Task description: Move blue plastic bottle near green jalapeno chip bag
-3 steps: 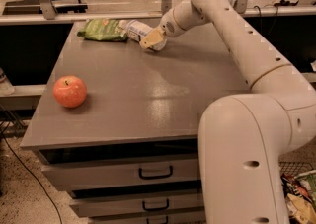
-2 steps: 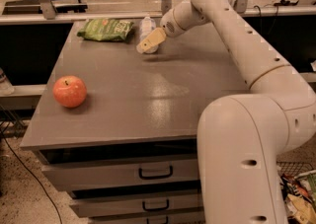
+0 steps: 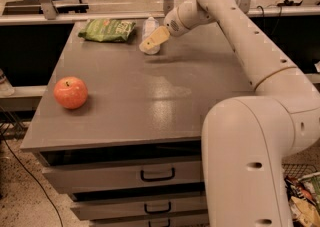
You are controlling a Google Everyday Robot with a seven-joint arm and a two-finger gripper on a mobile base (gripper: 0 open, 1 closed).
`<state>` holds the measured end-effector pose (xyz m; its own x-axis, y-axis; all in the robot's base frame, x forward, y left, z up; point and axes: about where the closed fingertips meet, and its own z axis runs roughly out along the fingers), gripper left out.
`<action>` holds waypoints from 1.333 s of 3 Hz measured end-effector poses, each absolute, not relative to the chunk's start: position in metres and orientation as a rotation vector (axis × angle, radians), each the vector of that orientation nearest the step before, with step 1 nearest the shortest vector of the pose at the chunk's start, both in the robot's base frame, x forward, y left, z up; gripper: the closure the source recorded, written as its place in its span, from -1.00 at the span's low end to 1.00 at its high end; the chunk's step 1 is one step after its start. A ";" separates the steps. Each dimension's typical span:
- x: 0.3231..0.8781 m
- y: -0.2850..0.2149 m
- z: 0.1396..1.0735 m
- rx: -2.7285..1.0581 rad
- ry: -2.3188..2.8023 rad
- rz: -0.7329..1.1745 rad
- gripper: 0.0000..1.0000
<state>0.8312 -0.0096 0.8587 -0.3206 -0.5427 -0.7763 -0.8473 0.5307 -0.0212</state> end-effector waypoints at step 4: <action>0.783 0.030 0.891 -1.191 1.836 0.913 -1.00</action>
Offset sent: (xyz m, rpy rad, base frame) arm -0.0231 -0.0130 0.0531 0.2464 0.0216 0.1053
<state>0.7834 0.0298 0.8906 -0.2842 -0.3993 -0.8716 -0.9361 0.3122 0.1622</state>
